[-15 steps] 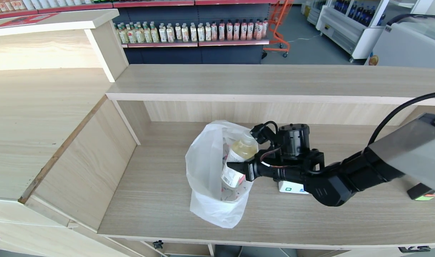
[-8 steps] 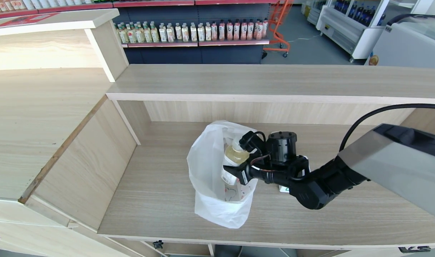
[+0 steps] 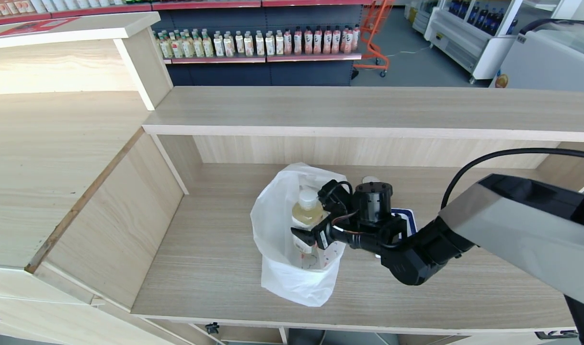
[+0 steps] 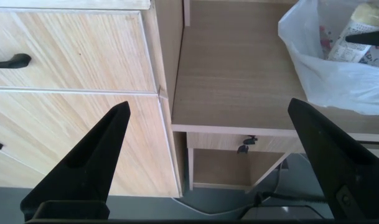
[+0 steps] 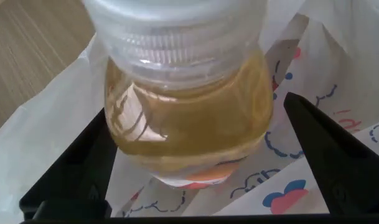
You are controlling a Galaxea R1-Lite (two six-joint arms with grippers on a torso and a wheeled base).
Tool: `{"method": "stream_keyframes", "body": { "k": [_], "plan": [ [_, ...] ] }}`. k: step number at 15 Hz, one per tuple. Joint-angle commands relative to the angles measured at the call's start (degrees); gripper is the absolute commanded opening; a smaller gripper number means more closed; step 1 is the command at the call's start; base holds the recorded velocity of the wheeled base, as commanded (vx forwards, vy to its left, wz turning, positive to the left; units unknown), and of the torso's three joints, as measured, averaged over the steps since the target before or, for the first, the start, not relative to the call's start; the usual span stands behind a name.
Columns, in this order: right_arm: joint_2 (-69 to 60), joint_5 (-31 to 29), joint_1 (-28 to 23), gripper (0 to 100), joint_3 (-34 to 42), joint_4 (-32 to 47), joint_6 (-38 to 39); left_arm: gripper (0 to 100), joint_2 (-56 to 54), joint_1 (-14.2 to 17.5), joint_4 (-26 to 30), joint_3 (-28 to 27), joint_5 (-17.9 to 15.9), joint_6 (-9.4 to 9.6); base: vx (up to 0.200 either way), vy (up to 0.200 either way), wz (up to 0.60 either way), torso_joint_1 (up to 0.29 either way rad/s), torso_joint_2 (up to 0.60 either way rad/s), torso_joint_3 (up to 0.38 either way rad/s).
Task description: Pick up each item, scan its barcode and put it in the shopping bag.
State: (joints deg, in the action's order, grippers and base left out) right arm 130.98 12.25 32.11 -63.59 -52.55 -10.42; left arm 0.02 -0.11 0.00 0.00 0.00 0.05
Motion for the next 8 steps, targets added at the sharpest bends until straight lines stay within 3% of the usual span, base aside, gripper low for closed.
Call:
{"method": "stream_keyframes", "body": {
  "k": [1,4,5,8],
  "plan": [
    [-3.01,0.05,0.06,100,2.06,-0.62,8.14,100,-0.02,0.02,0.00,0.00,0.00,-0.05,0.000,0.000,0.00,0.000,0.00,0.000],
    [-11.09,0.05,0.06,100,4.70,2.37,25.28,100,-0.02,-0.07,0.00,0.00,0.00,0.04,0.000,0.000,0.00,0.000,0.00,0.000],
    [-17.25,0.05,-0.82,100,7.42,7.20,32.92,100,-0.02,0.02,0.00,0.00,0.00,0.04,0.000,0.000,0.00,0.000,0.00,0.000],
    [-32.27,1.37,-5.22,100,15.86,17.13,37.58,100,-0.02,0.02,0.00,0.00,0.00,-0.05,0.000,0.000,0.00,0.000,0.00,0.000]
  ]
}}
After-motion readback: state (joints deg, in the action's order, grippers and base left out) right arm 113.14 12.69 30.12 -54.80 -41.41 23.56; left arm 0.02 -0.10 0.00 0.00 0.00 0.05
